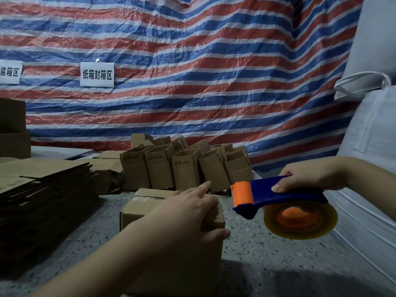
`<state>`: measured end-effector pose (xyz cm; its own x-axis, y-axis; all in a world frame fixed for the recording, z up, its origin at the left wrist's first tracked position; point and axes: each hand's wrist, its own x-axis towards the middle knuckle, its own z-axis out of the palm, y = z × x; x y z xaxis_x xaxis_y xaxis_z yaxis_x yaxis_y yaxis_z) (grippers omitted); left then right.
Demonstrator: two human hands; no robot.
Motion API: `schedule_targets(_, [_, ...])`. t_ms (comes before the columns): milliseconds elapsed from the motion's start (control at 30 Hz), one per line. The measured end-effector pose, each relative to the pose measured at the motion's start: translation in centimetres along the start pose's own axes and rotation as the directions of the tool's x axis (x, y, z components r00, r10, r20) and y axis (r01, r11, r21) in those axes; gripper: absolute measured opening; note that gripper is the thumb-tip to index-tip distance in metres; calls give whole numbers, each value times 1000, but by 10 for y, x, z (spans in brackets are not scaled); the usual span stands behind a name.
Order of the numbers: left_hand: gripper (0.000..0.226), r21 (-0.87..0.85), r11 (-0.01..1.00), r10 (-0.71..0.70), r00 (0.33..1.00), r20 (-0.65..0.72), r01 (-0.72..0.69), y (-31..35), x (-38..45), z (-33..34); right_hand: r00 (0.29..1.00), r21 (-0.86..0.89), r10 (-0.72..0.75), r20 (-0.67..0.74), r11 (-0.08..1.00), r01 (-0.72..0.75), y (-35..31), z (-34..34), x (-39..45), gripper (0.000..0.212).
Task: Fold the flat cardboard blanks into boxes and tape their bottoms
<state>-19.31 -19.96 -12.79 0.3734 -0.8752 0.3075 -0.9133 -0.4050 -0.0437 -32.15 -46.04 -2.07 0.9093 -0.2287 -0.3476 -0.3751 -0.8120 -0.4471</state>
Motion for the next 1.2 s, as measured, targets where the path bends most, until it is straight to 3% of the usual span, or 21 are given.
schedule_targets(267, [73, 57, 994, 96, 991, -97, -90, 3, 1, 11, 997, -98, 46, -64, 994, -52, -11, 9, 1, 53])
schedule_targets(367, [75, 62, 993, 107, 990, -86, -102, 3, 3, 12, 988, -196, 82, -134, 975, -107, -25, 11, -1, 43])
schedule_targets(700, [76, 69, 993, 103, 986, -131, -95, 2, 4, 13, 951, -532, 102, -292, 809, -250, -66, 14, -17, 43])
schedule_targets(933, [79, 70, 992, 115, 986, -119, -108, 3, 3, 11, 957, -347, 144, -251, 910, -228, -51, 3, -29, 43])
schedule_targets(1100, [76, 56, 992, 115, 985, -131, -109, 2, 1, 12, 978, -226, 107, -179, 963, -147, -36, 3, -36, 70])
schedule_targets(1200, [76, 62, 992, 115, 983, -145, -107, 2, 2, 12, 974, -217, 134, -181, 961, -172, -33, 5, -36, 63])
